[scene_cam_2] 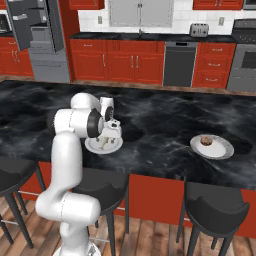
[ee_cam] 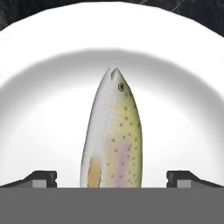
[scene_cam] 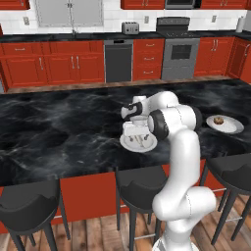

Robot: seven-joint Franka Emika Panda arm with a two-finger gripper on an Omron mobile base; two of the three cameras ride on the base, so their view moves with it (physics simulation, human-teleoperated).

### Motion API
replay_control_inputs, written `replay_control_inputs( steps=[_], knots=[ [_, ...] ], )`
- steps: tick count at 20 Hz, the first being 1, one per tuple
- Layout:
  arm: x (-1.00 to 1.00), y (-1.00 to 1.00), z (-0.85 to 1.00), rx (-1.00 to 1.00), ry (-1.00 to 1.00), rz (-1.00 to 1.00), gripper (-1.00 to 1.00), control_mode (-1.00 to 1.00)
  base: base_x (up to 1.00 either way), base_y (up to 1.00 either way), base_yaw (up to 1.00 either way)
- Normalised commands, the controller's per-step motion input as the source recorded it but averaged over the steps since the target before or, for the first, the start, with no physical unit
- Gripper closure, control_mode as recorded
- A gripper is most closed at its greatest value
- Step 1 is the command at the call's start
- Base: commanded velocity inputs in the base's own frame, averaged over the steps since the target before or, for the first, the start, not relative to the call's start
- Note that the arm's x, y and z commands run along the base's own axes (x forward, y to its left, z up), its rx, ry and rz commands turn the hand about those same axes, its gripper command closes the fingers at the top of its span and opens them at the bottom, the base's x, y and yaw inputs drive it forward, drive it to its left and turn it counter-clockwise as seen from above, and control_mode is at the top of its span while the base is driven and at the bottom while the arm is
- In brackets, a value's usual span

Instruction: Transport the fish and mushroom to the fridge. Place the fish on the rack containing meat and place the mushroom on the rack containing the vegetable, ensuring meats and vegetables are on different racks.

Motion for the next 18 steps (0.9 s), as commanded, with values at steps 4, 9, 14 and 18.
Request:
replay_control_inputs(
  steps=[4, 9, 14, 18],
  knots=[
    [-0.01, 0.02, -0.35, 0.0, 0.05, 0.0, 1.0, -1.0, 0.0, 0.0, 0.0],
    [-0.24, 0.12, -0.39, 0.0, 0.16, 0.0, 1.0, -1.0, 0.0, 0.0, 0.0],
    [-0.05, 0.49, -0.54, 0.0, 0.21, 0.0, 1.0, -1.0, 0.0, 0.0, 0.0],
    [-0.41, 0.32, -0.21, 0.0, 0.06, 0.0, 1.0, -1.0, 0.0, 0.0, 0.0]
  ],
)
